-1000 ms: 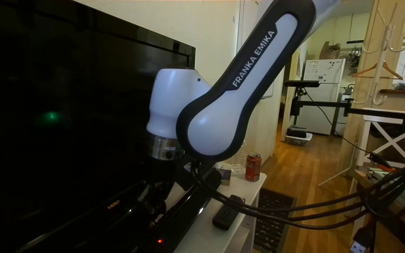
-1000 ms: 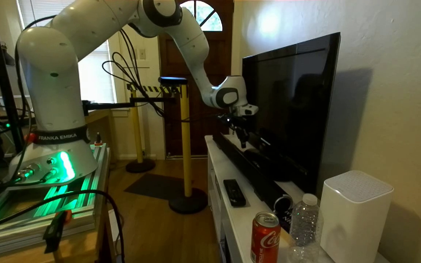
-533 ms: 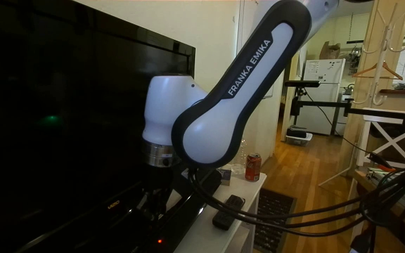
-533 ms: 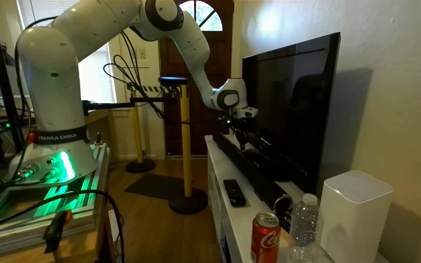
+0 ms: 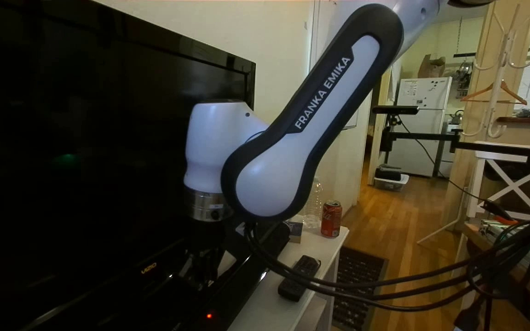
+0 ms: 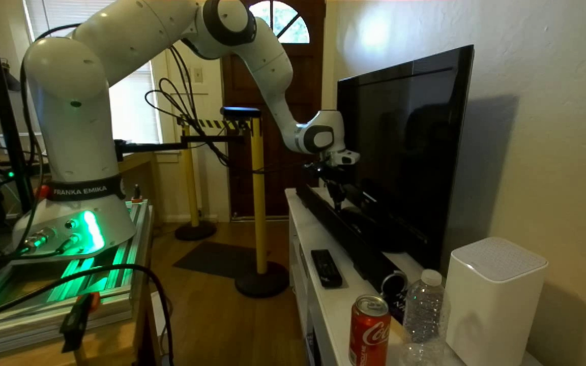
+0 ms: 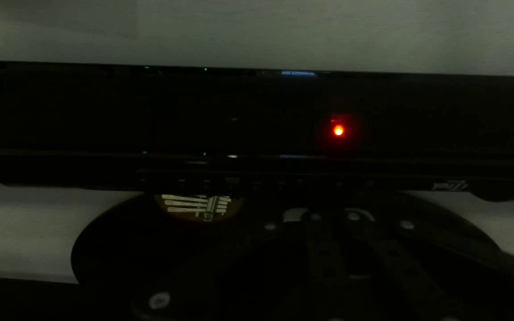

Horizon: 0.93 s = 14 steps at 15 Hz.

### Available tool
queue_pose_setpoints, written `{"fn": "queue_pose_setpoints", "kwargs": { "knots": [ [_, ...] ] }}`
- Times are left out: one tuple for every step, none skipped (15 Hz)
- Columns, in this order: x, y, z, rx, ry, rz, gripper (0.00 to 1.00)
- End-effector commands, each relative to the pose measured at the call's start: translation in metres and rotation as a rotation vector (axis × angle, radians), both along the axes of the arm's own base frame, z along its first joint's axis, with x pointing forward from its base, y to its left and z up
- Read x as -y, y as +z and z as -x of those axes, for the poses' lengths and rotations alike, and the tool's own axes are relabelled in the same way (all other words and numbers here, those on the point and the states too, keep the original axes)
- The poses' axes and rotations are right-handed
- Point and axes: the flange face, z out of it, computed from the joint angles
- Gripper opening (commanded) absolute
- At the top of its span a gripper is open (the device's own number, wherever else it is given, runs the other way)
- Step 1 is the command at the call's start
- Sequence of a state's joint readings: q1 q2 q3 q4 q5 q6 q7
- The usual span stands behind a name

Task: Press the button at the center of the speaker

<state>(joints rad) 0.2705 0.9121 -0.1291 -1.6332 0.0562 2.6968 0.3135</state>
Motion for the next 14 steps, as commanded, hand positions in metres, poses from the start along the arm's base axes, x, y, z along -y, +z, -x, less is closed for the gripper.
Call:
{"fn": "queue_pose_setpoints", "kwargs": {
  "knots": [
    [-0.003, -0.007, -0.007, 0.0, -0.01, 0.017, 0.01],
    [-0.003, -0.007, -0.008, 0.001, -0.006, 0.016, 0.02],
    [-0.002, -0.009, -0.008, -0.006, 0.001, 0.013, 0.01],
    [-0.002, -0.013, -0.008, -0.023, 0.004, 0.004, 0.02],
    [-0.004, -0.023, -0.01, -0.037, 0.02, -0.011, 0.01],
    [-0.005, -0.03, -0.011, -0.061, 0.037, -0.029, 0.01],
    [-0.006, -0.036, -0.011, -0.1, 0.054, -0.052, 0.01],
    [-0.006, -0.038, -0.012, -0.125, 0.068, -0.06, 0.01],
    [-0.004, -0.039, -0.013, -0.147, 0.075, -0.058, 0.01],
    [0.0, -0.035, -0.016, -0.149, 0.072, -0.051, 0.01],
    [0.004, -0.028, -0.02, -0.139, 0.062, -0.046, 0.01],
    [0.007, -0.018, -0.024, -0.116, 0.043, -0.037, 0.01],
    [0.008, -0.009, -0.026, -0.092, 0.034, -0.038, 0.01],
    [0.009, 0.002, -0.029, -0.056, 0.021, -0.043, 0.01]
  ]
}}
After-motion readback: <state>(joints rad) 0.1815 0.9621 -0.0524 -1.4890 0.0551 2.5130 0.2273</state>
